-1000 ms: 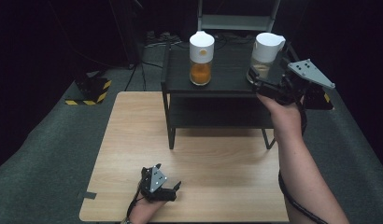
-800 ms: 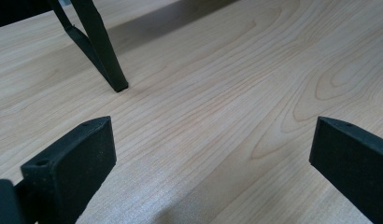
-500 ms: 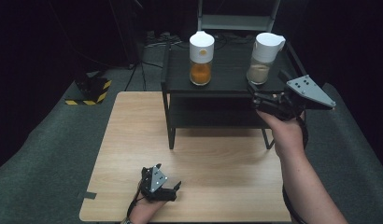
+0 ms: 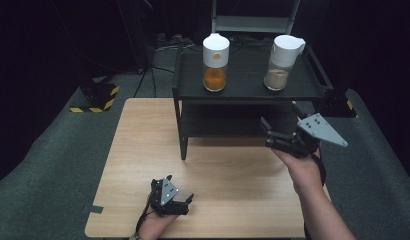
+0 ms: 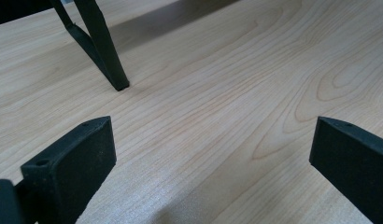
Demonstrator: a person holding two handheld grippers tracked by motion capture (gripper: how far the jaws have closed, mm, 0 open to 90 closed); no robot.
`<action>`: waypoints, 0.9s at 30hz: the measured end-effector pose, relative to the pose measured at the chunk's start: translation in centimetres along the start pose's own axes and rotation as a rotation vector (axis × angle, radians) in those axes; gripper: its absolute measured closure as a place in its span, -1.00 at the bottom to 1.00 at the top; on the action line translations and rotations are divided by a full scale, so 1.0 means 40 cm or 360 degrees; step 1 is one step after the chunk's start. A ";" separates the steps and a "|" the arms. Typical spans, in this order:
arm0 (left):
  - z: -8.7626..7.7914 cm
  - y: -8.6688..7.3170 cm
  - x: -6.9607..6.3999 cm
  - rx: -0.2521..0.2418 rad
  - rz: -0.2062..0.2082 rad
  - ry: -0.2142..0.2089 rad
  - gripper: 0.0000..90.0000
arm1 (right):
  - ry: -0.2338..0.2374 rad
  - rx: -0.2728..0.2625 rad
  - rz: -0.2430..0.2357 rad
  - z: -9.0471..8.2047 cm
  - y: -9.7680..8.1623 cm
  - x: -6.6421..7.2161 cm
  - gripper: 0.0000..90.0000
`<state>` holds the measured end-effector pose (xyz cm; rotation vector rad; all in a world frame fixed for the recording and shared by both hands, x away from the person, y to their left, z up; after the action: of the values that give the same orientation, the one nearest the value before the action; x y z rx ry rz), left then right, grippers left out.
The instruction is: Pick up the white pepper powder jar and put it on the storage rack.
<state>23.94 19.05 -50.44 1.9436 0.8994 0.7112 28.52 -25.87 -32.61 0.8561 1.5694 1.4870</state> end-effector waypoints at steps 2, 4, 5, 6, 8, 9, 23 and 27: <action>0.000 -0.001 -0.002 -0.0003 0.0004 0.0001 -0.99 | 0.0007 0.0011 0.0002 -0.012 -0.026 0.008 -1.00; -0.001 -0.001 -0.002 -0.0005 0.0009 -0.0001 -0.99 | 0.0015 0.0025 0.0009 -0.023 -0.050 0.013 -1.00; -0.001 -0.001 -0.002 -0.0005 0.0009 -0.0003 -0.99 | 0.0019 0.0034 0.0013 -0.027 -0.062 0.016 -1.00; -0.001 -0.001 -0.001 -0.0005 0.0007 -0.0004 -0.99 | 0.0022 0.0043 0.0015 -0.032 -0.073 0.018 -1.00; -0.002 -0.001 0.000 -0.0007 0.0007 -0.0005 -0.99 | 0.0029 0.0069 0.0022 -0.039 -0.094 0.023 -1.00; -0.002 -0.001 0.000 -0.0007 0.0008 -0.0005 -0.99 | 0.0032 0.0079 0.0022 -0.043 -0.104 0.025 -1.00; -0.003 -0.004 -0.006 -0.0021 0.0028 0.0006 -0.99 | 0.0037 0.0202 0.0003 -0.081 -0.219 0.045 -1.00; -0.003 -0.004 -0.007 -0.0019 0.0035 0.0006 -0.99 | 0.0042 0.0251 -0.0002 -0.088 -0.253 0.050 -1.00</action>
<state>23.64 18.93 -50.56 1.9452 0.8754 0.7315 24.95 -26.57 -42.88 0.9276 1.7236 1.3927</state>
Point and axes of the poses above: each handheld gripper's, and its own axes: z roughly forward along the jaws, y roughly out of its top, x roughly to its left, the point moved 5 cm from there along z, roughly forward along the jaws
